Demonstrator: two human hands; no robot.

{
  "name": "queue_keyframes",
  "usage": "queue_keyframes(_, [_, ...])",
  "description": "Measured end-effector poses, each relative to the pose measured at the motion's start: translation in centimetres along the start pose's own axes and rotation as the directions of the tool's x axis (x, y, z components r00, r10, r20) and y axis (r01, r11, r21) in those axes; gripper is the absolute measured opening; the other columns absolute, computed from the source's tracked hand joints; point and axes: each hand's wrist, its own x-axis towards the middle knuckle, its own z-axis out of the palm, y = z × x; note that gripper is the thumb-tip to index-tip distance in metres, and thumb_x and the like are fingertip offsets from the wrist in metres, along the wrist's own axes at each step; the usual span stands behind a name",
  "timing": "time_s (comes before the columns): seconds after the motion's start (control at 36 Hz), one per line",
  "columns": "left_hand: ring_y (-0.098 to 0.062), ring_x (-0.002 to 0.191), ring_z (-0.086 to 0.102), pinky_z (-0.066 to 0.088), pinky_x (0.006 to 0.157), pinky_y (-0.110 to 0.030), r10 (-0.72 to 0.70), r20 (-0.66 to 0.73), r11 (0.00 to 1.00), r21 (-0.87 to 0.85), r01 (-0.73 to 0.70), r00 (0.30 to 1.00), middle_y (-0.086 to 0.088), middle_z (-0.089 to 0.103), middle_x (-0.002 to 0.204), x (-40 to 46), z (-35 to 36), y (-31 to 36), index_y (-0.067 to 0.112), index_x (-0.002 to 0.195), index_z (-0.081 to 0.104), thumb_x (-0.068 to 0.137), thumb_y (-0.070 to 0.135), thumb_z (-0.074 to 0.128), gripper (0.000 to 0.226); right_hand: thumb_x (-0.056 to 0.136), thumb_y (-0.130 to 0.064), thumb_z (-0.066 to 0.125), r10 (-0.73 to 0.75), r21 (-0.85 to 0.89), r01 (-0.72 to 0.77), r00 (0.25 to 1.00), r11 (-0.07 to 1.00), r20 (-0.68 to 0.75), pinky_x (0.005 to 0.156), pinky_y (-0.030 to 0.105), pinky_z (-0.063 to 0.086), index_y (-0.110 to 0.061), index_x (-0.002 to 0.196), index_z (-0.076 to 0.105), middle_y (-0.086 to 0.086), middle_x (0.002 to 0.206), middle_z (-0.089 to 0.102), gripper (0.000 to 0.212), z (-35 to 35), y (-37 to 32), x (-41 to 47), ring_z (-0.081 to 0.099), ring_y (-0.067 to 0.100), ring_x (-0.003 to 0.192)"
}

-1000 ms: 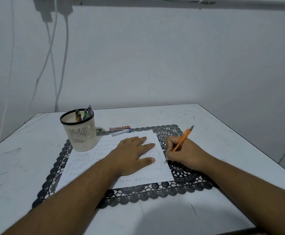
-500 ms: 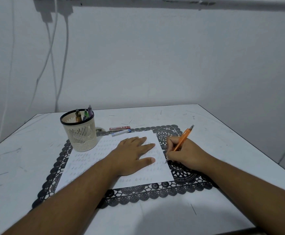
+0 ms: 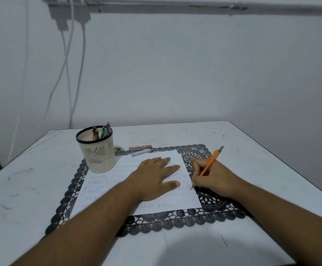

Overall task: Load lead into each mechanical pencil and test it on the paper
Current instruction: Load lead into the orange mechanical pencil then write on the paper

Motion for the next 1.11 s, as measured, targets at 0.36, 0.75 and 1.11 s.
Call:
queue_keyframes(0.36, [-0.003,0.134,0.048,0.043,0.112,-0.039,0.012,-0.281,0.987,-0.152,-0.057,0.959,0.020,0.052,0.149,-3.2,-7.7,0.9,0.042,0.146,0.051,0.100,0.065,0.045,0.052,0.091,0.010,0.067,0.159,0.289,-0.106,0.973,0.951,-0.167,0.083,0.045,0.063,0.007,0.097,0.068,0.033,0.104,0.072,0.007,-2.7,-1.1,1.9,0.074,0.038,0.088])
queue_keyframes(0.75, [-0.016,0.125,0.047,0.045,0.104,-0.044,-0.588,-0.694,0.776,-0.630,0.047,0.416,0.015,0.043,0.139,-10.5,-6.0,-12.6,0.039,0.145,0.039,0.090,0.046,0.073,0.066,0.100,0.005,0.054,0.025,0.383,0.030,0.990,0.923,-0.138,0.075,0.044,0.066,0.001,0.097,0.063,0.021,0.086,0.065,0.010,1.3,-12.7,8.6,0.070,0.028,0.077])
queue_keyframes(1.11, [-0.014,0.118,0.063,0.055,0.090,-0.036,-0.648,-0.313,0.449,-0.893,0.017,0.694,0.011,0.062,0.130,-9.0,-3.4,-14.6,0.032,0.145,0.040,0.075,0.021,0.092,0.088,0.092,-0.006,0.072,-0.313,-0.052,0.313,0.897,0.948,-0.312,0.052,0.027,0.052,-0.017,0.102,0.050,0.016,0.087,0.072,0.027,9.5,-19.7,17.2,0.067,0.022,0.057])
